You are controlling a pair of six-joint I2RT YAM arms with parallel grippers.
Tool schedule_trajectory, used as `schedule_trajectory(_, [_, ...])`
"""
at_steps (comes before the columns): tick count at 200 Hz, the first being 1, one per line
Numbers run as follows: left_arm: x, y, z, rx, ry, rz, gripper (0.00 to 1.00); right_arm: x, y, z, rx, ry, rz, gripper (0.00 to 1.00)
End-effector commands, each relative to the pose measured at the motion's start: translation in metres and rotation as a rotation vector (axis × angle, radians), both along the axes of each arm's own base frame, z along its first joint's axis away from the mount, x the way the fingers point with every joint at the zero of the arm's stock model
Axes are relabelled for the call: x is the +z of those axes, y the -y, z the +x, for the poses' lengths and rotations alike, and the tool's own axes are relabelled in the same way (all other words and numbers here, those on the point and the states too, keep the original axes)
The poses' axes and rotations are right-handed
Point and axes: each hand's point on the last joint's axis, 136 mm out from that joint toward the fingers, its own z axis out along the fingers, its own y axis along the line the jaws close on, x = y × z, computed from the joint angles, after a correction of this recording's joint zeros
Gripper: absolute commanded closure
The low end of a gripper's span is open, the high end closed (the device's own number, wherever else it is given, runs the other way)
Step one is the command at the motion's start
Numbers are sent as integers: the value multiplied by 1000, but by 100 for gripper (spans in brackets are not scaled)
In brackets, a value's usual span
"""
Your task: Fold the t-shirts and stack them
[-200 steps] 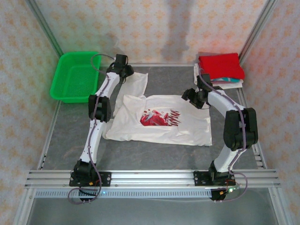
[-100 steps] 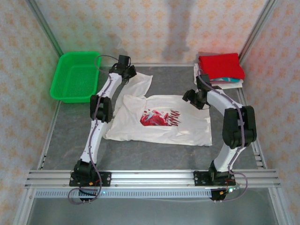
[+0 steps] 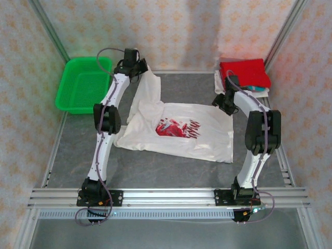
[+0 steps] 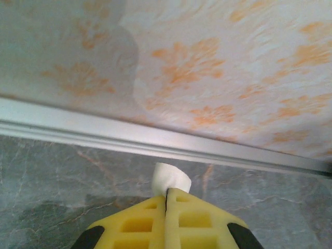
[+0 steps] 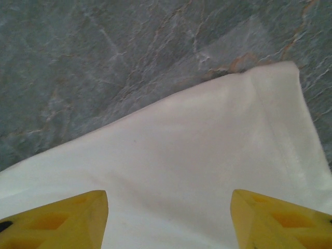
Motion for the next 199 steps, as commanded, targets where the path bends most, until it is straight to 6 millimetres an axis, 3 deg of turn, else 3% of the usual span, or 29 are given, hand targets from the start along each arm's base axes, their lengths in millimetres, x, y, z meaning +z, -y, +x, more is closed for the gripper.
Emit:
schedule_trajectory(1, [43, -2, -1, -31, 85, 26, 100, -7, 25, -11, -28, -92, -122, 36])
schedule_trajectory(39, [39, -10, -2, -31, 72, 29, 100, -4, 53, -8, -90, -117, -204, 35])
schedule_trajectory(68, [36, -9, -3, -44, 65, 22, 100, -14, 69, -9, -138, -148, -198, 34])
schedule_trajectory(106, [40, -5, -2, -72, 85, 5, 100, -31, 61, 5, -109, -165, -140, 32])
schedule_trajectory(125, [35, -12, -5, -53, 58, 23, 100, -38, 62, 8, -110, -167, -143, 33])
schedule_trajectory(140, [27, -21, -9, -42, 18, 25, 100, -42, 58, 14, -99, -156, -124, 38])
schedule_trajectory(173, [9, -43, -27, -27, -55, 66, 100, -47, 43, 21, -53, -136, -95, 62])
schedule_trajectory(199, [6, -65, -46, 7, -42, 108, 100, -44, 22, 30, 19, -111, -87, 78])
